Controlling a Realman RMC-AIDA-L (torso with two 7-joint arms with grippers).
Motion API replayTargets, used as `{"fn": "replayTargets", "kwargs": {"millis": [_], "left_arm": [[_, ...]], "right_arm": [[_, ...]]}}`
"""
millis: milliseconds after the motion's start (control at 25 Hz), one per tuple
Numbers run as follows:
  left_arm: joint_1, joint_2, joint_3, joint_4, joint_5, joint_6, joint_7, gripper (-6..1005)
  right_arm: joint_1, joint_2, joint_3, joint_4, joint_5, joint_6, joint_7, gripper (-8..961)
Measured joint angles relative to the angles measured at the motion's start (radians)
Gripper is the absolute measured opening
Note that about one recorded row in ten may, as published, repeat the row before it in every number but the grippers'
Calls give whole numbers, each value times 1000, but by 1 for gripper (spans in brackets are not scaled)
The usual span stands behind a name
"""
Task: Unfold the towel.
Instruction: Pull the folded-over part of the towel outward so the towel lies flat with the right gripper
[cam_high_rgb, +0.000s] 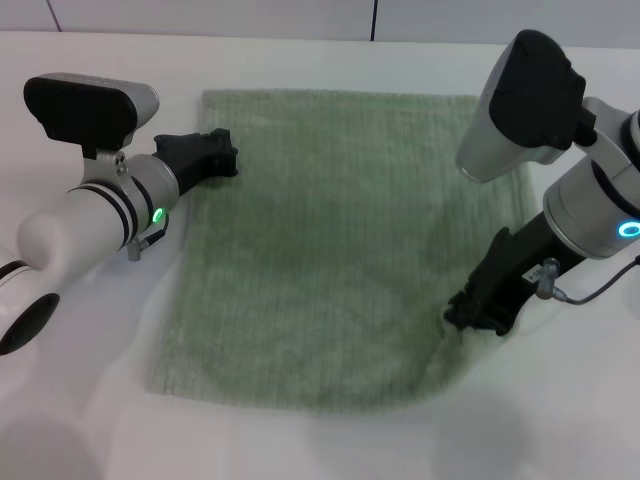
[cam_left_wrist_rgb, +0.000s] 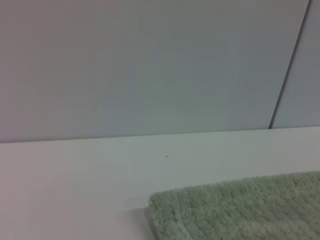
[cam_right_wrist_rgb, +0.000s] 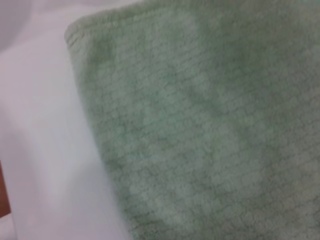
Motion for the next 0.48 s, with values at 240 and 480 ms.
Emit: {"fn": "replayTargets", "kwargs": {"millis": [240,480], "left_arm": [[0,0,0,-3,1,0,0,-1],[0,0,0,-4,1,0,0,-1]], "right_arm": [[14,-3,4,7,2,28,1,101],[26,-4,20,2,15,44,2,321]]}}
